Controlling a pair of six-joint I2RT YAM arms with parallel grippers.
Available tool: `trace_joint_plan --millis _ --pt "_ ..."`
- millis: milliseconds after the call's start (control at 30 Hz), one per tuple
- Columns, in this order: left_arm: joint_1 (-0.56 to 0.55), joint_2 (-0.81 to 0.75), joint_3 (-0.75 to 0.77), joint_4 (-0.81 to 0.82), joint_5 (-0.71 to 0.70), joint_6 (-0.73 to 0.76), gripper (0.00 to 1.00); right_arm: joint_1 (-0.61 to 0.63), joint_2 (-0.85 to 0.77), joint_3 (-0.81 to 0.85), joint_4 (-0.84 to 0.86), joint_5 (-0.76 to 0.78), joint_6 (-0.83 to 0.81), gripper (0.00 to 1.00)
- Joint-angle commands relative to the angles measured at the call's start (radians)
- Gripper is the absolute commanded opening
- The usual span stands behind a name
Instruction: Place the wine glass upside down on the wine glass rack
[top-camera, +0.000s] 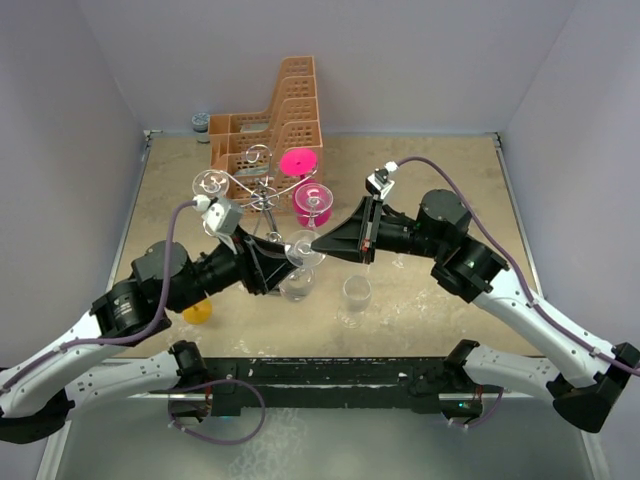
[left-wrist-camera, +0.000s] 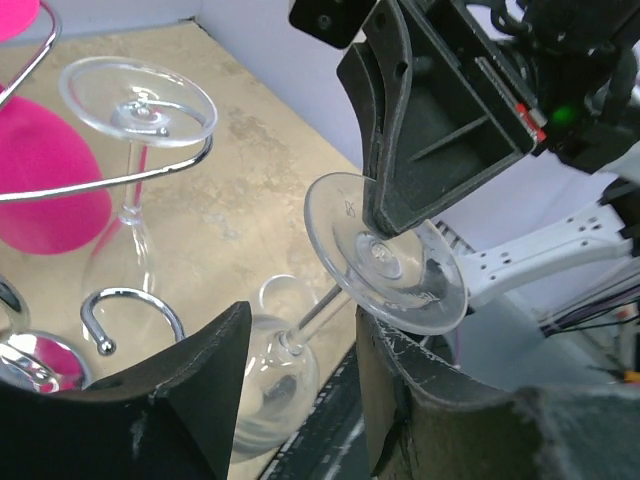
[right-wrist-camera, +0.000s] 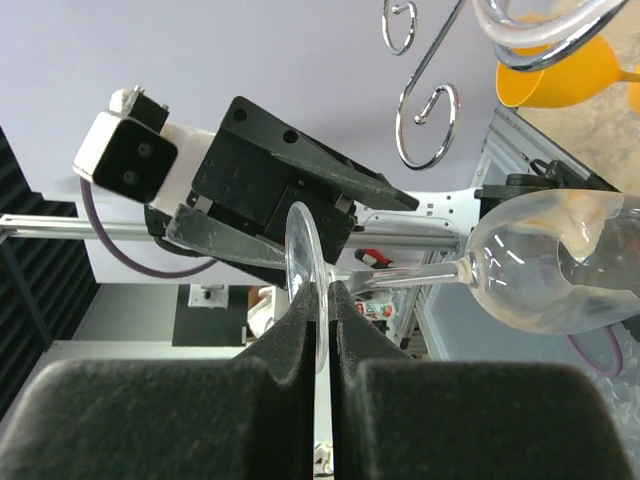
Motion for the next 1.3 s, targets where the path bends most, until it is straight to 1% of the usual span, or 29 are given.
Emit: trace_joint_plan --millis 0,67,133,300,567,633,900,1100,1233,1267 --pt "0.001 -0.040 0.052 0.000 -0.046 -0.250 0.44 0.006 -0.041 0.022 0.032 0.017 0.015 0.00" --pt "0.001 -0.058 0.051 0.000 -0.094 -0.392 0.44 0.006 -0.041 0.021 0.038 0.029 0.014 0.00" --pt "0.001 -0.070 0.048 0.011 -0.109 -0.501 0.44 0.006 -0.039 0.024 0.039 0.052 0.002 0.00" --pt "0.001 -0.048 0.109 -0.082 -0.208 -0.655 0.44 0.006 -0.038 0.017 0.049 0.076 -0.010 0.00" --pt "0.001 -0.051 0.116 -0.046 -0.244 -0.688 0.44 0.005 -0.022 0.041 0.036 0.079 -0.038 0.00" --pt "0.001 -0.045 0.118 -0.050 -0.255 -0.693 0.45 0.006 -0.015 0.043 0.058 0.073 -0.049 0.00" --pt "0.001 0.083 0.183 -0.121 -0.191 -0.717 0.46 0.005 0.009 0.044 0.079 0.048 -0.063 0.00" --pt "0.001 0.105 0.177 -0.136 -0.199 -0.720 0.35 0.005 0.005 0.041 0.087 0.038 -0.069 0.00" --pt "0.001 0.098 0.169 -0.125 -0.193 -0.721 0.20 0.005 -0.003 0.045 0.069 0.025 -0.073 0.00" --pt "0.002 0.096 0.168 -0.119 -0.189 -0.721 0.14 0.005 -0.003 0.044 0.067 0.025 -0.073 0.00"
